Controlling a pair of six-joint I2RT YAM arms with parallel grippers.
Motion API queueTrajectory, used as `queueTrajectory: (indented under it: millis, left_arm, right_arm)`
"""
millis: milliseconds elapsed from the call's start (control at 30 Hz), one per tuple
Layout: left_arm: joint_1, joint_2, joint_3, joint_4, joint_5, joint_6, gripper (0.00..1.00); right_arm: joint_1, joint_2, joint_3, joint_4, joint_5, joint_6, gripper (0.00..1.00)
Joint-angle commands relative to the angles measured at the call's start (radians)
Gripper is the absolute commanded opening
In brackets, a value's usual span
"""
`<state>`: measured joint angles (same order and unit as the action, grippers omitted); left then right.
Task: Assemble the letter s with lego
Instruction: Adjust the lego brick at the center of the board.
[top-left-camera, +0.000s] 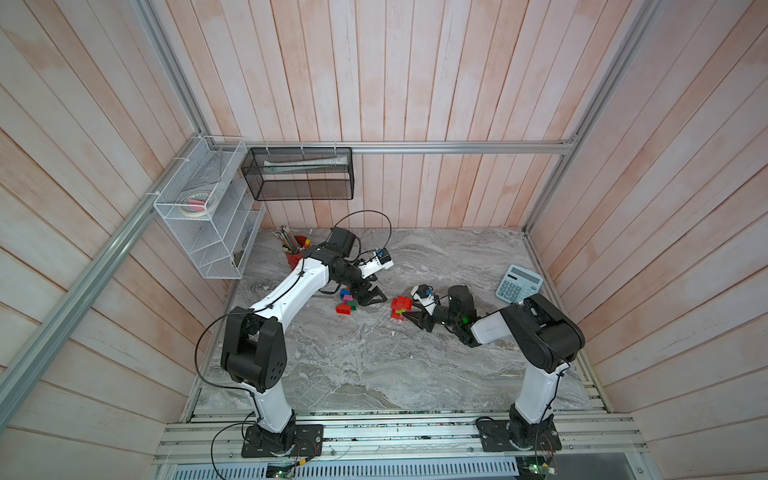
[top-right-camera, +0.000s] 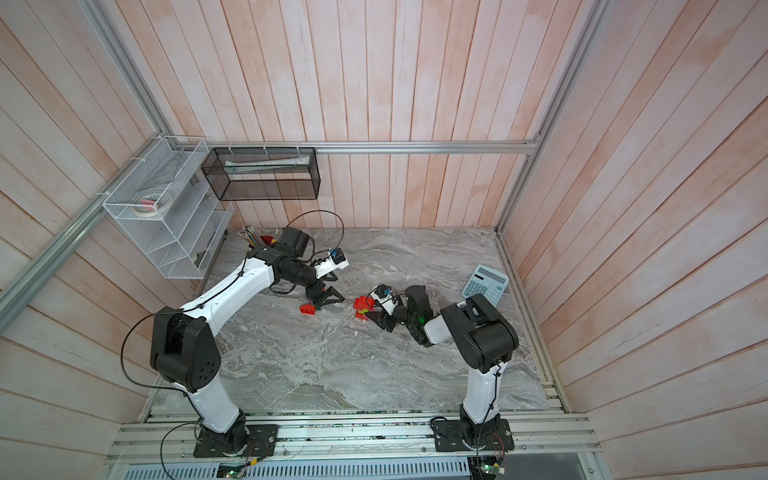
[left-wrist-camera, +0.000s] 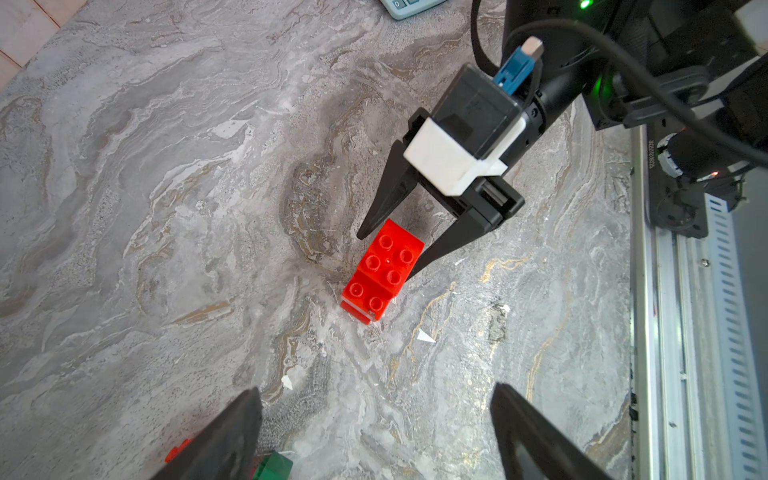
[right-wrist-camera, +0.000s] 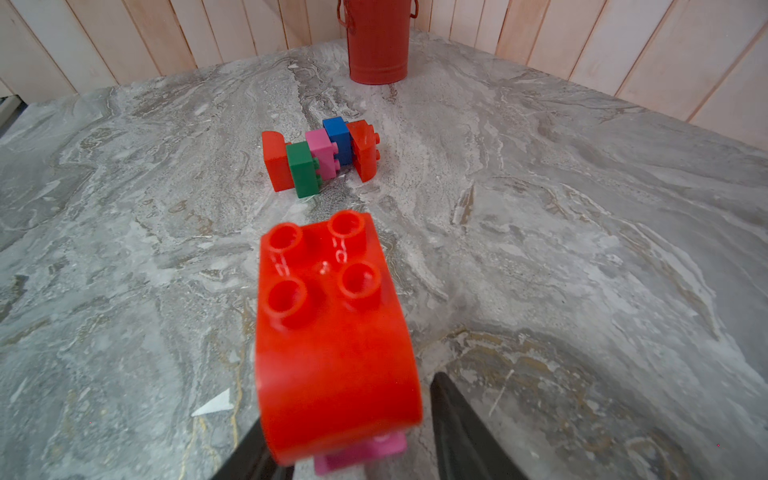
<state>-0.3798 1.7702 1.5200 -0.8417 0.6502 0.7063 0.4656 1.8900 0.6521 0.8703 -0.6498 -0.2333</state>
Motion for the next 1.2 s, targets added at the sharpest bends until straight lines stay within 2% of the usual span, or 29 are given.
queueTrajectory:
  millis: [0,200,400,467,633,900,1167]
  left_arm:
    - [0.007,-0.011,-0.006,-0.011,0.02,-0.001,0.9]
    - [0.006,-0.005,-0.003,-0.013,0.028,0.001,0.9]
    - [0.014,-0.005,-0.005,-0.018,0.034,-0.003,0.9]
    - [0.017,-0.008,-0.001,-0.019,0.034,-0.004,0.9]
    - [0.034,-0.015,0.02,-0.026,0.054,-0.022,0.9]
    - [0.059,-0.021,0.025,-0.033,0.072,-0.031,0.9]
    - [0.071,-0.017,0.013,-0.025,0.078,-0.037,0.9]
  right_arm:
    - [0.008,0.021,0.019,0.001,-0.032,-0.001,0.48]
    - [0.007,0.021,0.026,0.017,-0.058,0.031,0.36]
    - [0.008,-0.001,0.033,0.007,-0.083,0.082,0.32]
    - [0.008,-0.011,0.04,0.006,-0.106,0.138,0.32]
    - [0.011,0.009,0.094,-0.038,-0.227,0.408,0.33]
    - [-0.014,0.113,0.182,-0.074,-0.416,0.715,0.38]
    - [-0.045,0.195,0.326,-0.298,-0.474,0.755,0.4]
